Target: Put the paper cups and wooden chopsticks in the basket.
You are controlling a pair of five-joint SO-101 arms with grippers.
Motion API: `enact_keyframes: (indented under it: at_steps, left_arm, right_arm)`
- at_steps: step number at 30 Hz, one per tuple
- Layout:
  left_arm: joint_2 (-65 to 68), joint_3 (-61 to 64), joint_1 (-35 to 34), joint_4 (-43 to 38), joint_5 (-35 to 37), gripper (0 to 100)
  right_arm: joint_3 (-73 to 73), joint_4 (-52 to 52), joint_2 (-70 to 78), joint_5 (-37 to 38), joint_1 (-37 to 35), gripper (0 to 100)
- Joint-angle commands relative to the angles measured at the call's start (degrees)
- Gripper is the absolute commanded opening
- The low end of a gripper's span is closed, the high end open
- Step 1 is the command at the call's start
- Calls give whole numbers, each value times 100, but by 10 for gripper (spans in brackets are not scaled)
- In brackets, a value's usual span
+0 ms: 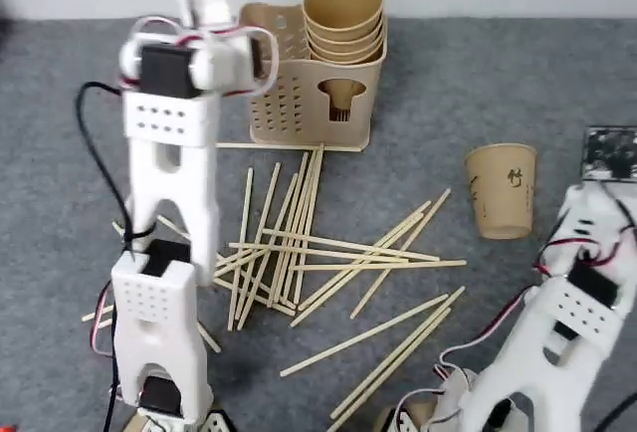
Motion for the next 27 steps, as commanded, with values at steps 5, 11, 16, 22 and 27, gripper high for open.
enact_keyframes:
  at_steps: [5,11,16,22,27]
  left_arm:
    - [-220,716,448,105,-53,16]
    - [-273,866,853,105,-53,16]
    - [-273,866,932,114,-53,16]
    - [-273,866,905,114,-62,16]
    - [-273,866,897,114,-62,14]
  right_arm:
    - [18,-1209,822,9,-435,230]
    - [-905,-3354,3020,9,-426,35]
    - [-2804,-3662,4479,-9,-435,18]
    - [-4853,-1815,5402,-132,-470,9]
    - [-5890,-242,5877,-949,-646,9]
